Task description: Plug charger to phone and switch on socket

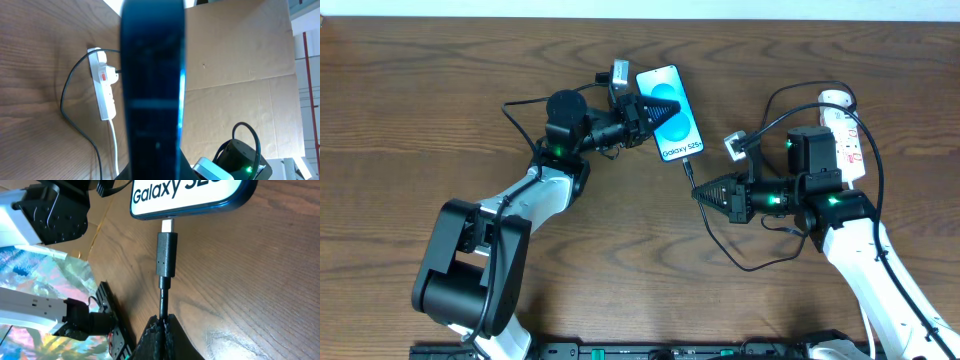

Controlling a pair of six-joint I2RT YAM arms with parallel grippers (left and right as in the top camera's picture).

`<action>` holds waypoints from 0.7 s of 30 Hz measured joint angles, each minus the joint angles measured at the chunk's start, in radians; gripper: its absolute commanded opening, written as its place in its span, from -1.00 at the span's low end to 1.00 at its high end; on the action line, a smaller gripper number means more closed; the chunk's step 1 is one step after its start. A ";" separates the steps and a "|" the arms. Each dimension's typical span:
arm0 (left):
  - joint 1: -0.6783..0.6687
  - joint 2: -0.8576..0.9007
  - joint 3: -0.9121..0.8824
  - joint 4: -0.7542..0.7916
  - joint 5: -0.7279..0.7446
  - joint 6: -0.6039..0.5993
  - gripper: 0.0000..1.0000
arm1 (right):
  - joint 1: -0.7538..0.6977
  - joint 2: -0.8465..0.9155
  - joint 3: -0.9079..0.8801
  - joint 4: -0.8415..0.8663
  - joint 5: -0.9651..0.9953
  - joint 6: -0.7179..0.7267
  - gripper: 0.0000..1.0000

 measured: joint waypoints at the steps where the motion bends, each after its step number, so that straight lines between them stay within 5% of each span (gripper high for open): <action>1: 0.000 0.000 0.000 0.000 0.000 0.000 -0.85 | 0.000 0.000 0.000 0.000 0.000 0.003 -0.98; 21: 0.005 0.000 0.000 0.000 0.022 -0.001 -0.85 | 0.000 0.000 0.000 0.014 0.000 0.037 -0.98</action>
